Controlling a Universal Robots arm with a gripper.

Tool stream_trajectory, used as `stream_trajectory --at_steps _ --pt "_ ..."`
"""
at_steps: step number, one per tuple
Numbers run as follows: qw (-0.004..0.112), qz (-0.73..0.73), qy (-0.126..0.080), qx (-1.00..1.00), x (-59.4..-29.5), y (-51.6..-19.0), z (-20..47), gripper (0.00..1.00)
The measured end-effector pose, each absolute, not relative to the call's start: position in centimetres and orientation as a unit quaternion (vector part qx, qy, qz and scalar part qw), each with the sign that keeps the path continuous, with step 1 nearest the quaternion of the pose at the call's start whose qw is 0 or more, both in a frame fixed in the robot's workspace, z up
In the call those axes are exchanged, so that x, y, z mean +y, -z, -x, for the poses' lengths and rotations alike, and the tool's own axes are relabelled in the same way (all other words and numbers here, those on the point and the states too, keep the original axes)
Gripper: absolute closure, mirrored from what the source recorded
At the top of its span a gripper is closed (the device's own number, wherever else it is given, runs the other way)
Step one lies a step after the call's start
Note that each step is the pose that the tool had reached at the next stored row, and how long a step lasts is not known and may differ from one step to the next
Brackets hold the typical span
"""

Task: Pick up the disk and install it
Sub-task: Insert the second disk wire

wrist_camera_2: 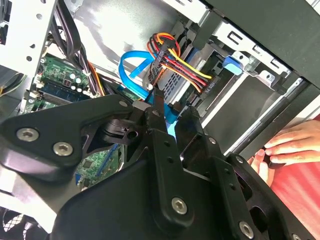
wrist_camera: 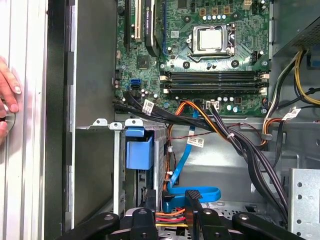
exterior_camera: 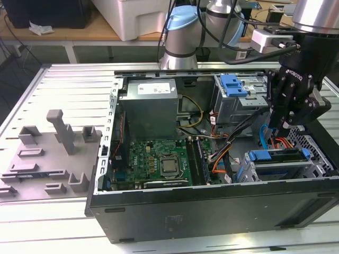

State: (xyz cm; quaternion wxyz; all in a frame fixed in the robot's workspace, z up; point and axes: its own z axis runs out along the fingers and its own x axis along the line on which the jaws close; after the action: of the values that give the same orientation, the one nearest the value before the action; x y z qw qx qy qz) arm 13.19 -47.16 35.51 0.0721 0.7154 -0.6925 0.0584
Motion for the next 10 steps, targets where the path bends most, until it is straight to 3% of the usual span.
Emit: stream_trajectory --at_steps 7,9,10 --pt "0.072 -0.715 -0.058 -0.693 -47.16 -35.51 -13.20 0.64" --pt "0.072 -0.715 -0.058 -0.693 -47.16 -35.51 -13.20 0.78" --pt "0.072 -0.715 -0.058 -0.693 -47.16 -35.50 -13.20 0.78"
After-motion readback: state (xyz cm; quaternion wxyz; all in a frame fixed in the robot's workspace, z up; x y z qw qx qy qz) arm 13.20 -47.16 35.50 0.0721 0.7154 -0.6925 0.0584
